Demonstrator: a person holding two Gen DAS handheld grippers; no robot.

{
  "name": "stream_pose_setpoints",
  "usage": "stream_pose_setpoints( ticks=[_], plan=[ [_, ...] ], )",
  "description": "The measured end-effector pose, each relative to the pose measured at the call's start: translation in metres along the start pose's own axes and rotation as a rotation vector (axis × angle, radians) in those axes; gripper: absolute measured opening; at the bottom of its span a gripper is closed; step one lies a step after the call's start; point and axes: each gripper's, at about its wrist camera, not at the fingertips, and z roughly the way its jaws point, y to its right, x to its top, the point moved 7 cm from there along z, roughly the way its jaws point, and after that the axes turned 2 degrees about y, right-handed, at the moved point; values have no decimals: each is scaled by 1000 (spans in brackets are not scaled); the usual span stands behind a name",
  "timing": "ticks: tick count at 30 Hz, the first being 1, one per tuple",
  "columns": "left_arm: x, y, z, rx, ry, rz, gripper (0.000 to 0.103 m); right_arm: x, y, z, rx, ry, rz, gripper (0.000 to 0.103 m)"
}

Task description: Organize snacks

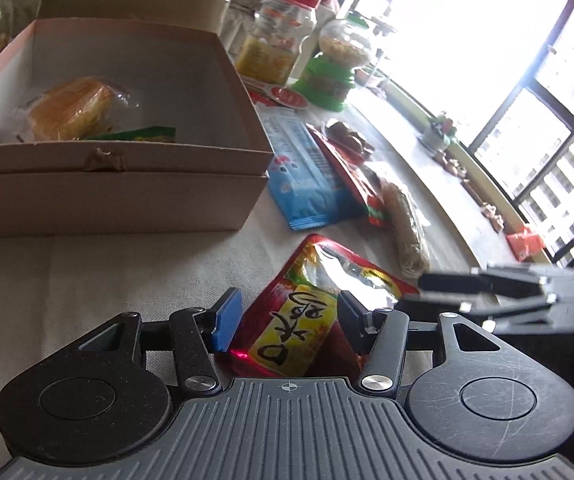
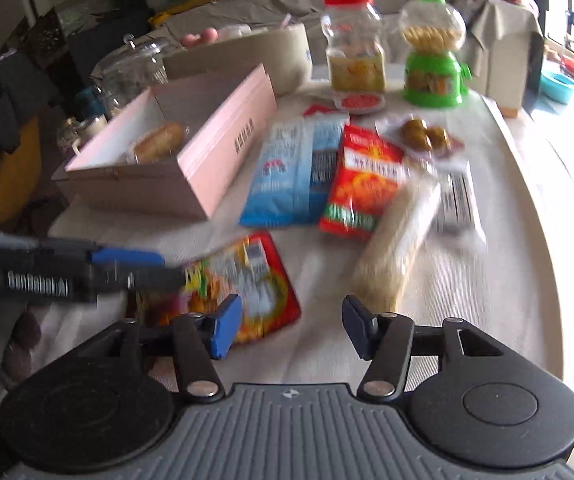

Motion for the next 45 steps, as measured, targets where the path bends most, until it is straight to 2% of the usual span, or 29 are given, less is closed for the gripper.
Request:
stream_pose_setpoints(
  ticks=[3, 7, 10, 17, 22, 24, 25, 27, 29, 32, 36, 38, 42, 45],
  plan=[
    [-3, 6, -2, 2, -9, 7, 58, -14, -4, -1, -71, 38, -31, 61],
    [-11, 14, -5, 45, -11, 41, 59, -21, -8, -2, -183, 105, -62, 80],
    [-15, 15, -7, 73, 15, 9, 61, -29, 3, 0, -210, 159, 23, 93],
    [-22, 22, -8, 153, 85, -22, 64, -27, 6, -4, -199, 172, 36, 93],
    [-25, 31, -8, 203, 100, -1, 65, -30, 7, -7, -192, 182, 56, 93],
    [-27, 31, -13, 193, 80, -13, 63, -30, 7, -5, -191, 182, 59, 93],
    [-27, 32, -17, 189, 72, -12, 58, -30, 8, -5, -192, 182, 57, 93],
    [-27, 33, -25, 214, 67, 3, 53, -30, 8, -5, -192, 182, 57, 93],
    [-25, 35, -35, 244, 43, 24, 52, -30, 7, -5, -188, 182, 61, 93],
    [-12, 41, -51, 250, -26, 37, 51, -30, 8, -5, -181, 181, 66, 94],
    [8, 62, -70, 315, -100, 198, 50, -30, 3, -1, -207, 162, 32, 95],
    [19, 72, -78, 303, -104, 209, 46, -29, 1, 2, -206, 148, 17, 99],
    [38, 81, -82, 205, -147, 118, 42, -28, -1, 6, -210, 130, -4, 102],
    [49, 78, -78, 208, -154, 111, 41, -28, -1, 7, -210, 127, -6, 103]
  ],
)
